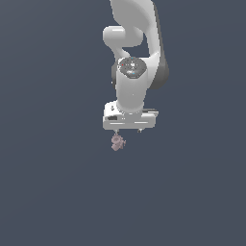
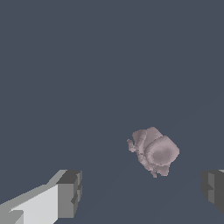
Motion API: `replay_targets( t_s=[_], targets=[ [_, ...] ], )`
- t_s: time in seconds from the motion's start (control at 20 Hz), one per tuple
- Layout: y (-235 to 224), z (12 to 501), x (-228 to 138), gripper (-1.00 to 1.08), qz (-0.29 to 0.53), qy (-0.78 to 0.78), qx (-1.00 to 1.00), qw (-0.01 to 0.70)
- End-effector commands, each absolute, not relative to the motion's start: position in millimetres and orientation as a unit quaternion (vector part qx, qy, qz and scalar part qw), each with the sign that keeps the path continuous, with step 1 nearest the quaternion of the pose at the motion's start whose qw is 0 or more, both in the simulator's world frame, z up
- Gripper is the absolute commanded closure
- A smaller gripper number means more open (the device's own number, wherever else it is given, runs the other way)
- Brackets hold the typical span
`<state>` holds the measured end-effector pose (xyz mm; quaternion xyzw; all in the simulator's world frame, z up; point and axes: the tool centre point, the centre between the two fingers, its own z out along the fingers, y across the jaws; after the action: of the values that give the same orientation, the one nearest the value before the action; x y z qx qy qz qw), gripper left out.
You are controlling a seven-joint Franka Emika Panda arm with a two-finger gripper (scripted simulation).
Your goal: Pick up the object and move it to a goal position.
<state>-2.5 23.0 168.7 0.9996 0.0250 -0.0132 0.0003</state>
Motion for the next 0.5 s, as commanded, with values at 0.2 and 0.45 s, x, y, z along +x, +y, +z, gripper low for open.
replay_targets(
  t_s=[0.2, 0.45],
  targets=[
    [21.1, 171.1, -0.8, -0.92, -0.01, 0.031, 0.999, 0.002],
    [15.7, 179.3, 4.4, -0.92, -0.002, 0.046, 0.999, 0.008]
  ],
)
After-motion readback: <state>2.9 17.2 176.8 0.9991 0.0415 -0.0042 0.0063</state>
